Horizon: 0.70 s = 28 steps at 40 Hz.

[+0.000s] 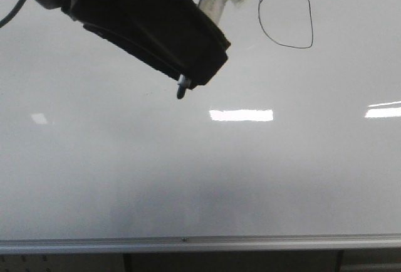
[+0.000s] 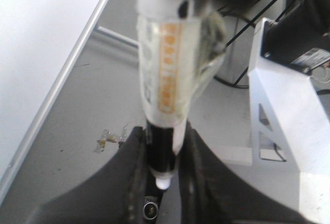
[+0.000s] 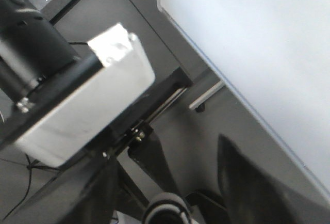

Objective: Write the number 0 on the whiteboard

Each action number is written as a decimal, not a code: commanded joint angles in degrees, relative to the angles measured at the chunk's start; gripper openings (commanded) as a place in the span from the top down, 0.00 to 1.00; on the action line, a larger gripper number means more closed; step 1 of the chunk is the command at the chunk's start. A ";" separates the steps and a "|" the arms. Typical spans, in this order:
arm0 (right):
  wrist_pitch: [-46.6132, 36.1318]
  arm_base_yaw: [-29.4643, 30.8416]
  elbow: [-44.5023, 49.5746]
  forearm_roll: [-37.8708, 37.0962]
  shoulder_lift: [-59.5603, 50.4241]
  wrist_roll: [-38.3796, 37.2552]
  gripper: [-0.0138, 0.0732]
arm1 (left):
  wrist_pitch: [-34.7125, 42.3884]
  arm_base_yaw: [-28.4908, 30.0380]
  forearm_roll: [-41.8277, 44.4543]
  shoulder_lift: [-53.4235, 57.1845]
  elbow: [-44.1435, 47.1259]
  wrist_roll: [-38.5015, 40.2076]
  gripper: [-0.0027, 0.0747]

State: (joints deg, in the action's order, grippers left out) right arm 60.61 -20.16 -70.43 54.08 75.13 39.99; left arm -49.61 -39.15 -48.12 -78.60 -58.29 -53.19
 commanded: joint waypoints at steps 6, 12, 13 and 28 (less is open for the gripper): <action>-8.15 0.14 -0.55 0.91 -9.03 1.44 0.29 | 5.84 3.39 10.83 1.96 -1.89 11.42 0.99; -17.74 0.14 7.19 -1.43 -16.74 1.49 0.36 | 8.63 10.09 29.15 1.96 -1.89 29.87 0.99; -19.44 0.14 8.77 -1.89 -18.00 1.49 0.38 | 8.72 11.20 31.37 1.96 -1.89 33.28 0.99; -40.92 0.14 37.29 -3.79 -42.30 1.54 0.64 | 9.04 32.32 45.35 1.96 -1.89 49.40 0.99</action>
State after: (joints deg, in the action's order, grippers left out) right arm 25.95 -20.16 -35.66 48.87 37.37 40.78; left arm -43.58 -10.54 -3.12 -78.60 -58.29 -5.37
